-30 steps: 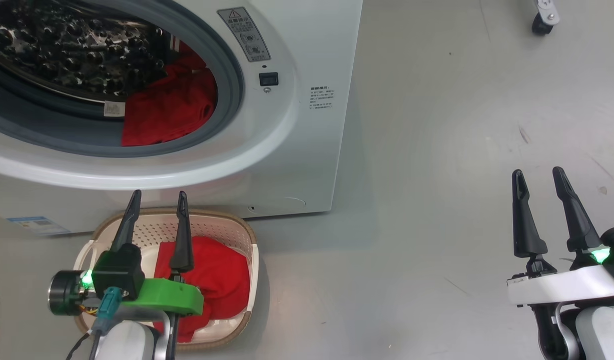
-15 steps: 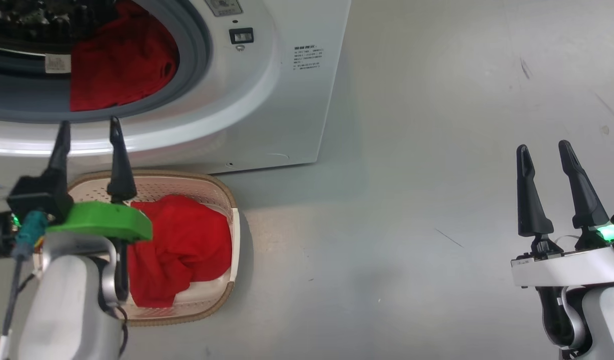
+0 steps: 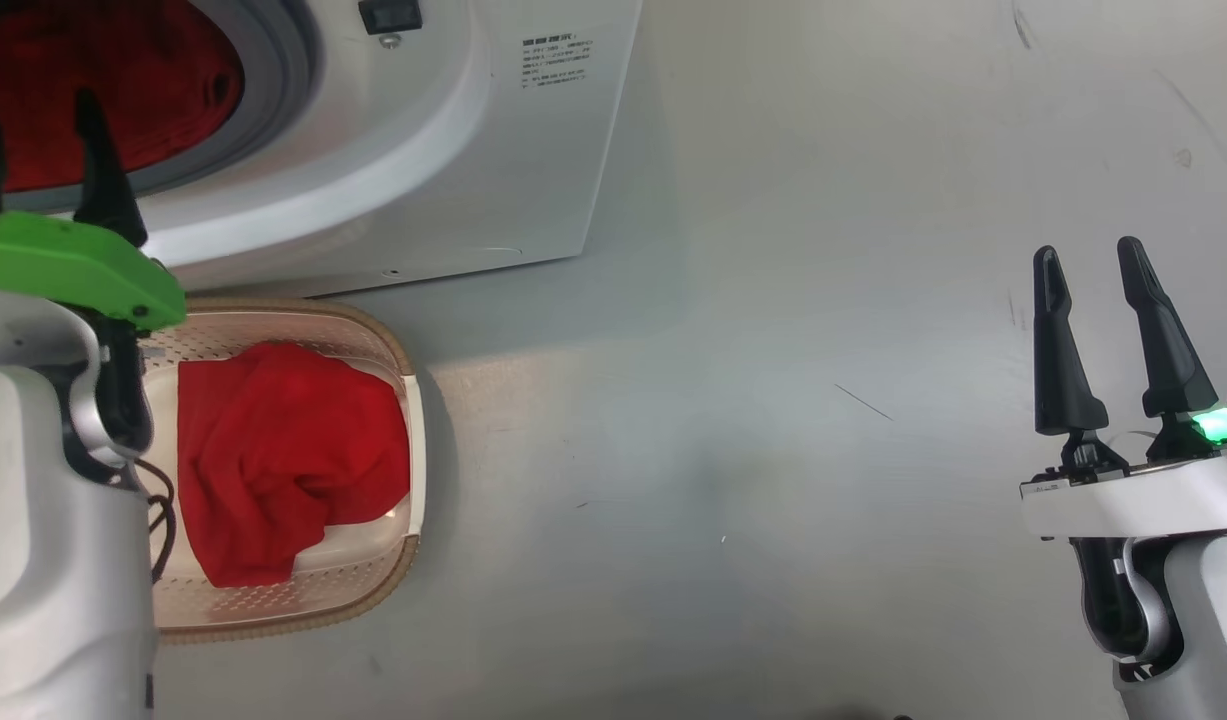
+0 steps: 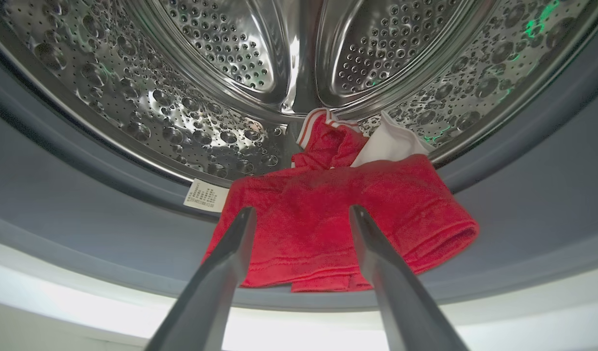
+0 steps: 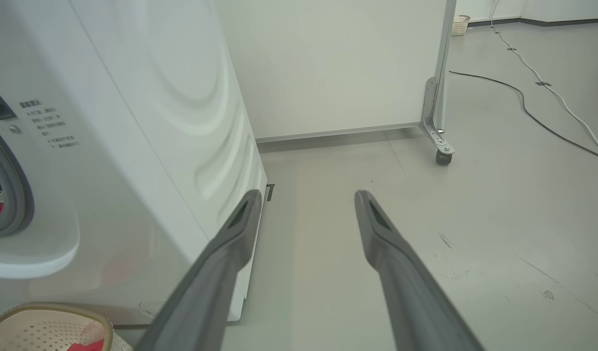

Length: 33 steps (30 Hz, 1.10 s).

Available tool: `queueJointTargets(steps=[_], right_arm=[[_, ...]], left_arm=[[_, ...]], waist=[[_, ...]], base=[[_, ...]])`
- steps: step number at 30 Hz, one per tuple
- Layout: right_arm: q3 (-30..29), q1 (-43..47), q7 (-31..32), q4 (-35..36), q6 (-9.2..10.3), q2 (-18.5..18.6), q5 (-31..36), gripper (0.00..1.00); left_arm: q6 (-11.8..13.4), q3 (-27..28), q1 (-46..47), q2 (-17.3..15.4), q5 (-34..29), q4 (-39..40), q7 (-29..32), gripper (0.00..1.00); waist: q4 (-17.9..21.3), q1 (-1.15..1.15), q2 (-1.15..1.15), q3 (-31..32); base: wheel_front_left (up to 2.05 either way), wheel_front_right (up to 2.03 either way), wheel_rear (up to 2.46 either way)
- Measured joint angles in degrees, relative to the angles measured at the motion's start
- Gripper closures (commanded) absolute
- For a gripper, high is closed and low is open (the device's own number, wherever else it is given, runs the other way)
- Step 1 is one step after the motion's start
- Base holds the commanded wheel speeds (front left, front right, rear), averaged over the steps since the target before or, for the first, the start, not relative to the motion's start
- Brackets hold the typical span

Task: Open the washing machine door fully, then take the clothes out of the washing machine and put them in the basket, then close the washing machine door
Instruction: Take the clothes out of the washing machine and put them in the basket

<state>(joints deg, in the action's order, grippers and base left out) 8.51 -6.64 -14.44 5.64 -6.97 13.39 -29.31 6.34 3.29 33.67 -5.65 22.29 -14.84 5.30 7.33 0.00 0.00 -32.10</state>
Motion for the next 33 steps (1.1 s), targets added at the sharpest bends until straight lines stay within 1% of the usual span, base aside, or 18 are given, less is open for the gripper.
queueJointTargets(steps=[4,12,16,21,27,33], right_arm=[[0.07,-0.73,-0.01,-0.40,0.00,0.08,-0.03,0.00],[0.18,-1.51,-0.01,-0.88,-0.01,0.31,-0.46,0.00],[0.16,-2.37,-0.01,-1.07,-0.01,0.68,-0.52,0.00],[0.19,-2.60,-0.02,-1.52,-0.01,0.99,-0.64,0.00],[0.46,-2.97,-0.03,-2.05,-0.01,1.14,-1.02,0.00],[0.92,-3.53,-0.04,-2.20,-0.02,1.21,-1.02,0.00]], left_arm=[[0.44,1.02,3.14,-0.56,0.74,-1.85,2.94,0.00],[0.44,1.59,7.74,-1.90,0.64,-5.86,8.33,0.00],[0.45,1.63,10.24,-2.79,0.30,-7.78,10.78,0.00],[0.46,1.15,12.29,-3.05,0.31,-10.42,14.01,0.00],[0.47,0.40,14.40,-4.26,-0.68,-12.45,15.11,0.00],[0.47,-0.01,15.58,-4.14,-0.64,-14.24,16.61,0.00]], waist=[[0.89,0.00,0.00,-1.38],[2.03,0.00,0.00,-3.69],[2.34,0.00,0.00,-4.69],[2.61,0.00,0.00,-5.63],[2.69,0.00,0.00,-5.97],[2.65,0.00,0.00,-6.11]], base=[[0.00,0.00,0.00],[0.00,0.00,0.00],[0.00,0.00,0.00],[0.00,0.00,0.00],[0.00,0.00,0.00],[0.00,0.00,0.00]])
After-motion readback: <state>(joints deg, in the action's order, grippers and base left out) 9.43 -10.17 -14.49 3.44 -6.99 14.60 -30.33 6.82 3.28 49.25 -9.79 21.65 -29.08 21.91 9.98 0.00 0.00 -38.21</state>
